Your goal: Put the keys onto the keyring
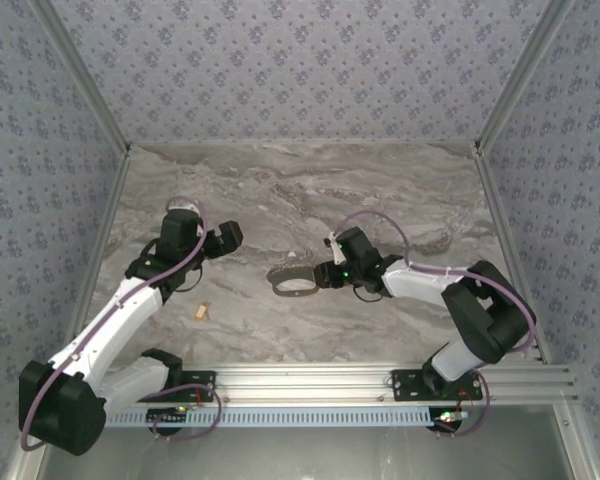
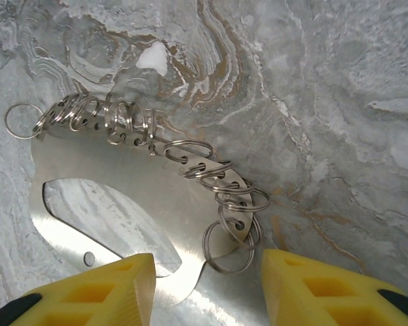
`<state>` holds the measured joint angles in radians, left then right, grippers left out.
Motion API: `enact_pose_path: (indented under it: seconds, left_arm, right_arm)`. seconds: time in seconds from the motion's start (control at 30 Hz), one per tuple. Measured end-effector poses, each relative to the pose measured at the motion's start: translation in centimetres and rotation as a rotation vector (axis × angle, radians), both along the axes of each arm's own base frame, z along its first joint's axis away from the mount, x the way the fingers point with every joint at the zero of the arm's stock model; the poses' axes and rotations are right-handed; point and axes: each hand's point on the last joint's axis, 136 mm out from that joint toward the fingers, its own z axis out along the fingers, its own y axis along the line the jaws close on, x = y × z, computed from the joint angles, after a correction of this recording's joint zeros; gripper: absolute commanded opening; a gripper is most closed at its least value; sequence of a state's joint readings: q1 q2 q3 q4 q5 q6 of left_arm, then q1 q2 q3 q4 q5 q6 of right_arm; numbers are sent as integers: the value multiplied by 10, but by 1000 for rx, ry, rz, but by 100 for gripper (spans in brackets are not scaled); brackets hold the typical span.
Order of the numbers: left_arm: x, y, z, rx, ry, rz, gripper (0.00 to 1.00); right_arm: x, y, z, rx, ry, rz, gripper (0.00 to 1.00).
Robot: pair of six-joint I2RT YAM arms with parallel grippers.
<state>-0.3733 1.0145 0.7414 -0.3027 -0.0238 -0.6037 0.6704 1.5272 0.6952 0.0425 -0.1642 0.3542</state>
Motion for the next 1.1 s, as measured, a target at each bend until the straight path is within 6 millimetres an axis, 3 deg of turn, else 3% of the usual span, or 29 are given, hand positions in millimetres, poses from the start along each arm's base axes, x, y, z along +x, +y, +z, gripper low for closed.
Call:
enact_pose_path:
  seconds: [0.33,0.43,1.1]
  left_arm:
    - [-1,0,-1,2,5,0,98]
    - [-2,1,-3,4,12,0,98]
    - [-3,1,-3,5,15,0,98]
  right_arm:
    - [0,0,7,-144,-67,52,39]
    - [1,0,4,-177,-71,65,35]
    - [1,-3,-27,-294,-42,89,33]
